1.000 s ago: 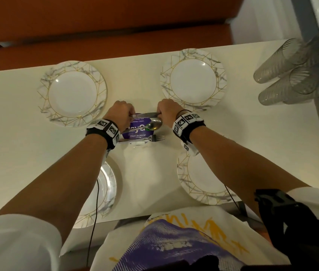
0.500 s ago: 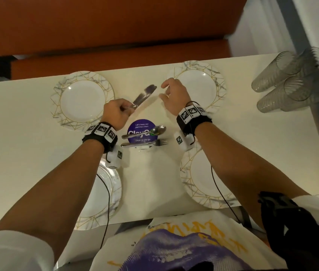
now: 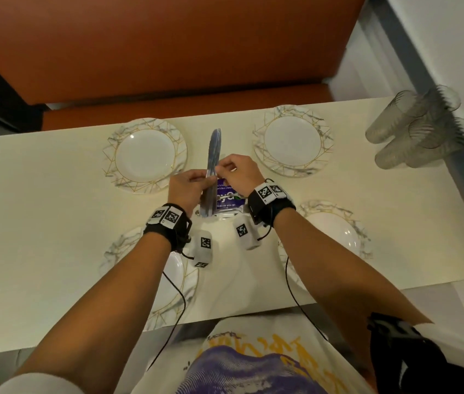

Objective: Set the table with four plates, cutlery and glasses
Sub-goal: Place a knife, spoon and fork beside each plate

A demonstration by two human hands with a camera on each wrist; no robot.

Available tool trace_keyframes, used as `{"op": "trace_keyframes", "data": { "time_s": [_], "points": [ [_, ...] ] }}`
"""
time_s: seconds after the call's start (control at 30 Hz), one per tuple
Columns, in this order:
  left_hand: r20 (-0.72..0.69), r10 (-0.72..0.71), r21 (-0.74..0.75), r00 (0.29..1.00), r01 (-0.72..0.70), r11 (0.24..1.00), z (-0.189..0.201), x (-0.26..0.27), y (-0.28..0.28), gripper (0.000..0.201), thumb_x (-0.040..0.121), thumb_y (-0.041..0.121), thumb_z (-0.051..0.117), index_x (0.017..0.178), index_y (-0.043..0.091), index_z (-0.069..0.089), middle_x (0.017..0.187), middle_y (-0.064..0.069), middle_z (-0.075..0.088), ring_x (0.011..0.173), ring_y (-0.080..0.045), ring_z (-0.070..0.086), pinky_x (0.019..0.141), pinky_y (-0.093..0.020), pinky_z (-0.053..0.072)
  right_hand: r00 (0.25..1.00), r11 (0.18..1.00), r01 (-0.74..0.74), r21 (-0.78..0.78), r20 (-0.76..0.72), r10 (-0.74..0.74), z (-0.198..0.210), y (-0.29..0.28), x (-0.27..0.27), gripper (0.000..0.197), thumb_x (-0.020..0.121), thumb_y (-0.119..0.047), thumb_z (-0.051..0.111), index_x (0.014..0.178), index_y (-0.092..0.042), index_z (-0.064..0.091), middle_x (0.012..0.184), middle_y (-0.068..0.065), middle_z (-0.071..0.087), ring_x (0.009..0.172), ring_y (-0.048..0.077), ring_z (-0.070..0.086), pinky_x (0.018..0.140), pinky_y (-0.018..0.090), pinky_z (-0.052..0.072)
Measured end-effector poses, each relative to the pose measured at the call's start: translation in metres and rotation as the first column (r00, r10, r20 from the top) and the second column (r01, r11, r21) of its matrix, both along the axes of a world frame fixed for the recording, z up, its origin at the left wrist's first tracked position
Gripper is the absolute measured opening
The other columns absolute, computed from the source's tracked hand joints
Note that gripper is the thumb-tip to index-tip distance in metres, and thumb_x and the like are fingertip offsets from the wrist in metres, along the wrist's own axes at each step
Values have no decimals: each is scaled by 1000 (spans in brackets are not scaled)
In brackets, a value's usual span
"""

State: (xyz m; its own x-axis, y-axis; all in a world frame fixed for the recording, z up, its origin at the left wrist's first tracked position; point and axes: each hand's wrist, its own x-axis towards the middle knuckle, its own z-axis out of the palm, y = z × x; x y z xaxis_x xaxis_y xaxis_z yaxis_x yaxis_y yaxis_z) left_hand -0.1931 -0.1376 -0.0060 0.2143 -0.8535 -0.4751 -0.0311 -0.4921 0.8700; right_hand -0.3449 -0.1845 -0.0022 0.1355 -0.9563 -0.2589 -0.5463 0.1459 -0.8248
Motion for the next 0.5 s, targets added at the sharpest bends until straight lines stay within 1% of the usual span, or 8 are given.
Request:
{"op": "trace_keyframes", "data": {
  "time_s": [0.07,0.13,0.23,0.27,0.33,0.4,0.43,0.5],
  "points": [
    [-21,-7,-5,1000,7,1000,0,2,11,14,85,10,83,97,13,79,89,-7,81,87,-30,77,86,-51,63,1000,1000,23,20,-6,-23,-2,10,2,12,91,-26,70,98,-17,73,87,-4,72,78,13,69,72,26,56],
    [-26,-1,-1,1000,1,1000,0,3,23,14,84,9,83,98,11,79,90,-10,80,82,-27,76,84,-48,63,998,996,48,79,30,-50,-2,21,2,12,92,-25,70,99,-15,72,86,0,75,73,16,73,71,27,58],
    [-34,62,14,998,-62,998,-4,8,42,13,87,7,80,100,5,77,90,-18,79,75,-26,73,78,-47,63,993,986,66,153,83,-79,-3,40,-1,9,95,-20,67,97,-12,70,79,2,76,63,11,73,61,25,57],
    [-21,87,21,996,-86,996,-8,10,49,13,88,9,79,101,4,77,88,-17,78,73,-25,72,77,-45,64,990,981,74,178,103,-94,-6,47,-3,8,96,-18,66,93,-12,69,78,4,75,62,12,72,59,25,56],
    [44,117,37,992,-119,992,-15,15,62,14,90,14,78,102,7,77,83,-9,78,72,-22,71,71,-39,61,982,967,91,238,137,-126,-14,61,-7,11,97,-14,63,87,-13,68,79,8,76,66,19,73,62,30,59],
    [80,146,57,986,-151,987,-19,16,76,15,93,16,75,106,8,74,82,-5,79,73,-21,73,61,-30,58,990,957,71,282,96,-102,-25,76,-11,15,98,-16,62,85,-14,69,79,8,76,70,24,74,68,36,62],
    [69,171,68,983,-176,982,-21,16,84,16,95,16,73,109,8,72,84,-7,80,73,-20,75,58,-28,57,995,952,52,300,65,-75,-29,84,-13,17,98,-17,61,84,-14,69,77,8,76,68,24,74,68,36,63],
    [22,236,76,972,-237,969,-20,14,99,18,97,11,70,114,5,66,91,-12,80,80,-24,79,57,-28,60,1000,947,19,322,-3,-19,-38,100,-14,21,98,-14,59,79,-15,69,74,7,74,60,20,71,62,32,61]
  ]
}}
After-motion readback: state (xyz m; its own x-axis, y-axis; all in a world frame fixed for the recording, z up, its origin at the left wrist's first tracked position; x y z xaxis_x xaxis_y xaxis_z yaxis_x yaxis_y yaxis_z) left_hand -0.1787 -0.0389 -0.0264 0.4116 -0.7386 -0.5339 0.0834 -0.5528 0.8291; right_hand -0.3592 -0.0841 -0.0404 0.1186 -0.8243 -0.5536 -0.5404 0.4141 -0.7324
